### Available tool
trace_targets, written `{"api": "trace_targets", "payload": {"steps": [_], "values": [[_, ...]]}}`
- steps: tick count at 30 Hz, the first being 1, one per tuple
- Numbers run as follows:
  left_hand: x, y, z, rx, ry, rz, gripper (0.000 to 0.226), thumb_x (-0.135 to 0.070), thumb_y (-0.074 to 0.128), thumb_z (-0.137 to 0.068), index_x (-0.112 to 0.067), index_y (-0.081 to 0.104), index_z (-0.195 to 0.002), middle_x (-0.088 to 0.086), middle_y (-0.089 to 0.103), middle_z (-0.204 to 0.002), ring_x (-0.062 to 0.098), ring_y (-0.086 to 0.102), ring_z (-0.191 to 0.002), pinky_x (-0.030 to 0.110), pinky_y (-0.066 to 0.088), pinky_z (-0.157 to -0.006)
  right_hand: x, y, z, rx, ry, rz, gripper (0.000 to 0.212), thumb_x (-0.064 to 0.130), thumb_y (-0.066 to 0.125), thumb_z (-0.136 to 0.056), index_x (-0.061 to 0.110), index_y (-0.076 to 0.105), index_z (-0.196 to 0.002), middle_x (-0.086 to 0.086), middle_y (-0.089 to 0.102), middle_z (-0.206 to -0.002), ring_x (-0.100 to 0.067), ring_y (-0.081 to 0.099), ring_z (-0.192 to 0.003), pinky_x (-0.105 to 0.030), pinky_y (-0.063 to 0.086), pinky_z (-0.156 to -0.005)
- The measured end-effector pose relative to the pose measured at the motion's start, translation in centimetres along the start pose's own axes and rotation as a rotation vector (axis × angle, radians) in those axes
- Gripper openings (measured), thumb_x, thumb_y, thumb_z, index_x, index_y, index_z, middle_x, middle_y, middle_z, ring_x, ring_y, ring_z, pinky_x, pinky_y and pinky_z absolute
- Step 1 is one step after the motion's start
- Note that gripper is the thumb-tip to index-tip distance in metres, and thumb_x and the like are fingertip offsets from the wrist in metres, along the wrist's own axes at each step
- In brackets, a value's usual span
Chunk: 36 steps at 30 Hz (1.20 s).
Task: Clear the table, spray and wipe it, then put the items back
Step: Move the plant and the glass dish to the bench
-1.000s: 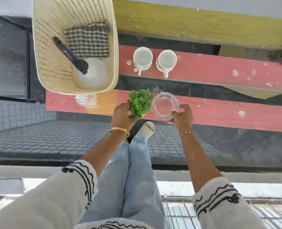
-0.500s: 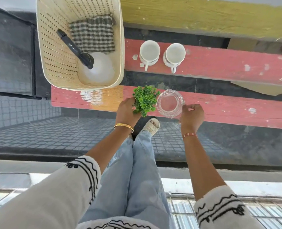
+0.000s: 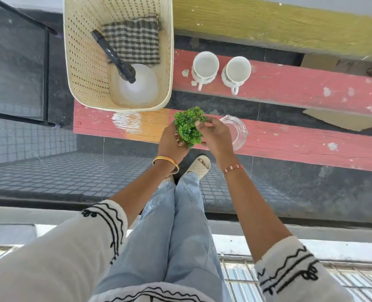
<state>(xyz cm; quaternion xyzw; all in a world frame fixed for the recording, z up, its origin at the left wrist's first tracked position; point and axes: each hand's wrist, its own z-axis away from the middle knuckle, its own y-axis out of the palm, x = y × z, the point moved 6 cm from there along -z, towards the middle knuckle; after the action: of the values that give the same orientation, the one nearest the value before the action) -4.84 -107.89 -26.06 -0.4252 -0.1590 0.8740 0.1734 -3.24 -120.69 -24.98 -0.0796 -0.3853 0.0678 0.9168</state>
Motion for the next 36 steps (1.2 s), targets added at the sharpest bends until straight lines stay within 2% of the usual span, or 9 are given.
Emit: {"api": "trace_targets", "payload": {"steps": [3, 6, 9, 11, 17, 22, 28, 32, 36], "values": [[-0.1, 0.3, 0.6, 0.121, -0.066, 0.144, 0.049, 0.003, 0.068, -0.072, -0.019, 0.047, -0.111, -0.003, 0.058, -0.088, 0.012, 0.056, -0.077, 0.019, 0.051, -0.069, -0.1, 0.0, 0.3, -0.031, -0.012, 0.064, 0.025, 0.017, 0.062, -0.087, 0.015, 0.064, -0.112, 0.002, 0.066, -0.09, -0.019, 0.064, -0.092, -0.04, 0.054, -0.088], [-0.4, 0.0, 1.0, 0.143, -0.065, 0.159, 0.052, 0.002, 0.067, -0.074, -0.015, 0.048, -0.12, 0.008, 0.06, -0.111, 0.022, 0.058, -0.098, 0.032, 0.05, -0.086, 0.0, -0.2, 0.5, -0.054, -0.012, 0.095, 0.027, 0.011, 0.06, -0.086, 0.013, 0.064, -0.112, -0.002, 0.068, -0.091, -0.019, 0.064, -0.09, -0.04, 0.053, -0.089], [-0.8, -0.2, 1.4, 0.144, -0.079, 0.135, 0.048, 0.0, 0.061, -0.078, -0.011, 0.048, -0.123, 0.007, 0.059, -0.116, 0.018, 0.057, -0.098, 0.021, 0.044, -0.079, -0.1, -0.3, 0.8, -0.067, -0.004, 0.128, 0.027, 0.007, 0.058, -0.086, 0.012, 0.065, -0.111, -0.006, 0.069, -0.091, -0.023, 0.065, -0.088, -0.043, 0.053, -0.089], [-1.2, -0.5, 1.9, 0.125, -0.063, 0.104, 0.046, -0.001, 0.058, -0.08, -0.013, 0.05, -0.123, 0.005, 0.06, -0.116, 0.018, 0.056, -0.101, 0.023, 0.041, -0.08, -0.1, -0.3, 1.1, -0.074, 0.008, 0.144, 0.027, 0.006, 0.056, -0.086, 0.011, 0.065, -0.111, -0.009, 0.069, -0.092, -0.027, 0.065, -0.089, -0.045, 0.052, -0.089], [-2.0, -2.0, 3.5, 0.112, -0.076, 0.089, 0.044, 0.003, 0.047, -0.082, -0.012, 0.052, -0.123, 0.01, 0.058, -0.126, 0.024, 0.053, -0.115, 0.035, 0.044, -0.096, 1.9, -0.6, 4.0, -0.11, -0.013, 0.163, 0.034, 0.002, 0.05, -0.088, 0.01, 0.062, -0.119, -0.008, 0.068, -0.106, -0.025, 0.064, -0.093, -0.032, 0.051, -0.08], [-3.9, -3.6, 4.9, 0.127, -0.071, 0.092, 0.047, 0.003, 0.04, -0.085, -0.008, 0.047, -0.13, 0.013, 0.051, -0.135, 0.027, 0.045, -0.127, 0.037, 0.038, -0.104, 3.9, -1.4, 6.5, -0.127, 0.008, 0.172, 0.044, -0.001, 0.046, -0.088, 0.007, 0.052, -0.131, -0.014, 0.061, -0.124, -0.031, 0.06, -0.108, -0.038, 0.048, -0.08], [-5.3, -5.5, 7.2, 0.106, -0.042, 0.164, 0.045, 0.004, 0.035, -0.087, -0.009, 0.049, -0.128, 0.012, 0.052, -0.135, 0.026, 0.046, -0.126, 0.035, 0.037, -0.104, 5.7, -1.4, 9.1, -0.161, -0.029, 0.165, 0.044, 0.002, 0.049, -0.089, 0.006, 0.049, -0.133, -0.013, 0.058, -0.128, -0.03, 0.058, -0.11, -0.029, 0.046, -0.08], [-5.3, -6.8, 8.6, 0.09, -0.031, 0.184, 0.047, 0.003, 0.035, -0.087, -0.01, 0.048, -0.131, 0.011, 0.051, -0.136, 0.026, 0.047, -0.125, 0.032, 0.038, -0.101, 6.9, 0.1, 10.1, -0.132, -0.069, 0.203, 0.042, 0.004, 0.051, -0.089, 0.005, 0.051, -0.131, -0.01, 0.056, -0.133, -0.022, 0.053, -0.12, -0.031, 0.041, -0.102], [-5.6, -9.6, 10.3, 0.012, -0.015, 0.251, 0.047, 0.006, 0.034, -0.086, -0.008, 0.052, -0.126, 0.01, 0.053, -0.134, 0.026, 0.047, -0.125, 0.033, 0.037, -0.105, 9.6, 2.0, 11.6, -0.096, -0.152, 0.206, 0.041, 0.004, 0.052, -0.088, 0.002, 0.053, -0.129, -0.011, 0.057, -0.131, -0.023, 0.054, -0.12, -0.033, 0.04, -0.103]]}}
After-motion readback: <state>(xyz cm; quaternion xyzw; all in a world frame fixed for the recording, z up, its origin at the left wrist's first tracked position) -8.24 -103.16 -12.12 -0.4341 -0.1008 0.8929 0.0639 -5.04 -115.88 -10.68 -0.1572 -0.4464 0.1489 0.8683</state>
